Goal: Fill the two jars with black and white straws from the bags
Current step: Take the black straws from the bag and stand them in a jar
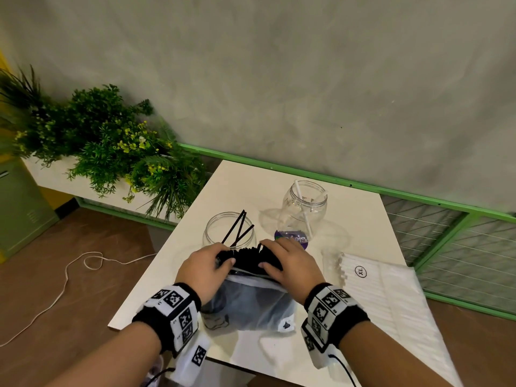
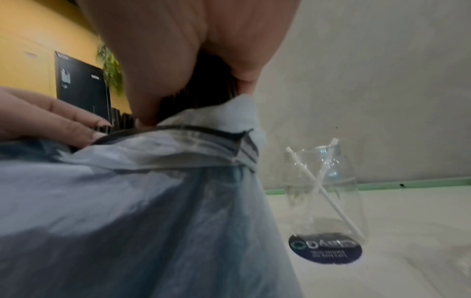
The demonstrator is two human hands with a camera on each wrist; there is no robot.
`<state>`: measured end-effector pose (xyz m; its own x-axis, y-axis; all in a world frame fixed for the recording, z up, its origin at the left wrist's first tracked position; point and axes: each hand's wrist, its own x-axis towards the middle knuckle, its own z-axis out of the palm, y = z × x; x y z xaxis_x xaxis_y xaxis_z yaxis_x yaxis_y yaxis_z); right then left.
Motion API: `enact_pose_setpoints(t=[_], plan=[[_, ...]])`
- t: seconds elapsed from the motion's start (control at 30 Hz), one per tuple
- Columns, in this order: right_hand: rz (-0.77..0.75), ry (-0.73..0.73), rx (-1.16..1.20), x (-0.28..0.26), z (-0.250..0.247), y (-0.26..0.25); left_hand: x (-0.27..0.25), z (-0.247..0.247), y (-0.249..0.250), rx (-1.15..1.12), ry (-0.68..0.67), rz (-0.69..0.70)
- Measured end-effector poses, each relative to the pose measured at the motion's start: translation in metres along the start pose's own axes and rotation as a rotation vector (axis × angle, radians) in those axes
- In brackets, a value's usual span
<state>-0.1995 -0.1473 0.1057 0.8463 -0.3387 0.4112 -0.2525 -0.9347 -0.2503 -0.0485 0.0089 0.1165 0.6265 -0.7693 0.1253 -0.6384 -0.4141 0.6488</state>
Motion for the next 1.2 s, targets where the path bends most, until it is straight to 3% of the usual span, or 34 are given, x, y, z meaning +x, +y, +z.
enact_pose_setpoints(t=[0.1, 0.23, 0.33, 0.43, 0.5, 0.63, 0.87, 1.03, 1.1, 1.2], plan=[[-0.012, -0.011, 0.022, -0.001, -0.006, 0.006, 0.002, -0.002, -0.003, -0.020, -0.017, -0.012], [0.095, -0.167, 0.103, -0.012, -0.005, 0.022, 0.003, 0.001, -0.005, 0.120, -0.155, -0.039], [0.106, -0.085, 0.265, -0.017, -0.004, 0.019, 0.004, 0.000, -0.003, 0.119, -0.138, -0.031], [0.155, 0.048, 0.336, -0.020, -0.002, 0.013, 0.005, -0.001, 0.006, 0.039, -0.022, 0.017], [0.184, 0.045, 0.307, -0.023, -0.003, 0.012, 0.004, 0.000, 0.012, 0.030, 0.012, 0.040], [0.251, -0.078, 0.124, -0.021, -0.006, 0.007, 0.004, 0.008, 0.017, 0.157, -0.086, 0.018], [0.210, -0.101, -0.091, 0.003, 0.013, -0.004, 0.007, 0.012, 0.016, 0.182, -0.092, 0.047], [0.060, 0.113, 0.076, 0.009, -0.002, 0.013, 0.012, -0.001, 0.007, -0.020, -0.011, 0.013], [0.062, 0.072, 0.070, 0.007, -0.006, 0.016, 0.010, 0.000, 0.004, -0.052, -0.036, -0.016], [0.119, -0.125, 0.078, 0.000, 0.000, 0.019, 0.009, 0.004, 0.000, 0.046, -0.178, -0.051]])
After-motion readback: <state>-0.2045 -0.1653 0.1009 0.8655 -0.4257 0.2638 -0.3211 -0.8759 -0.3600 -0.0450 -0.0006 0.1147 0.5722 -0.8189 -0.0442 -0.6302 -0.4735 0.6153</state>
